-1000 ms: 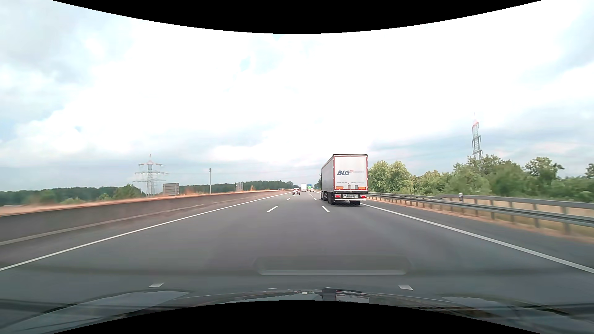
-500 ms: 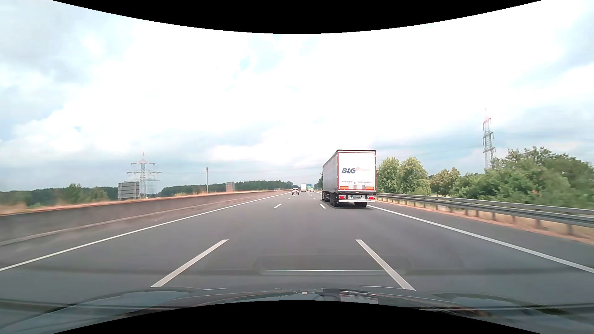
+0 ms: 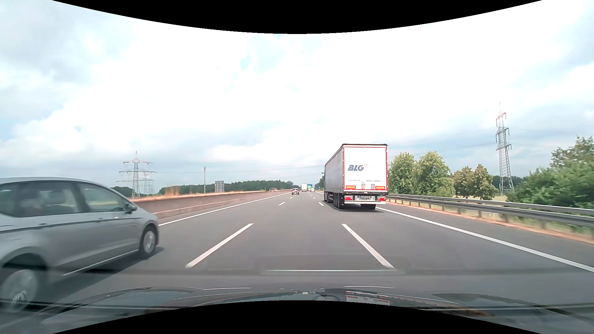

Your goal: Follow the waypoints while adhering to traffic rules and regulations

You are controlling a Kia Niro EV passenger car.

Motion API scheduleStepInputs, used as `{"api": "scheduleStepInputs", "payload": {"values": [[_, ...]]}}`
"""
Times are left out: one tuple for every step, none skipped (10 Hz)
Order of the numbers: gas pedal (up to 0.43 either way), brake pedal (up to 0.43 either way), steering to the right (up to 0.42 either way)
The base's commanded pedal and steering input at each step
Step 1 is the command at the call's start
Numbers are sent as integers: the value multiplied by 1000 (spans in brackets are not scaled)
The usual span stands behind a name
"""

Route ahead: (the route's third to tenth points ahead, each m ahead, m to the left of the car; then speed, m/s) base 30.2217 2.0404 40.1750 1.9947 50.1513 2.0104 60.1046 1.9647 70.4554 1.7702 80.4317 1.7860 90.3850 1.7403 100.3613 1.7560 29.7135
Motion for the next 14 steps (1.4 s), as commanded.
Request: {"api": "scheduleStepInputs", "payload": {"values": [[248, 0, -3], [248, 0, -2], [248, 0, -2], [248, 0, -2], [248, 0, -2], [248, 0, -2], [248, 0, -2], [248, 0, -2], [248, 0, -2], [248, 0, -2], [248, 0, -2], [248, 0, -2], [248, 0, -2], [248, 0, -2]]}}
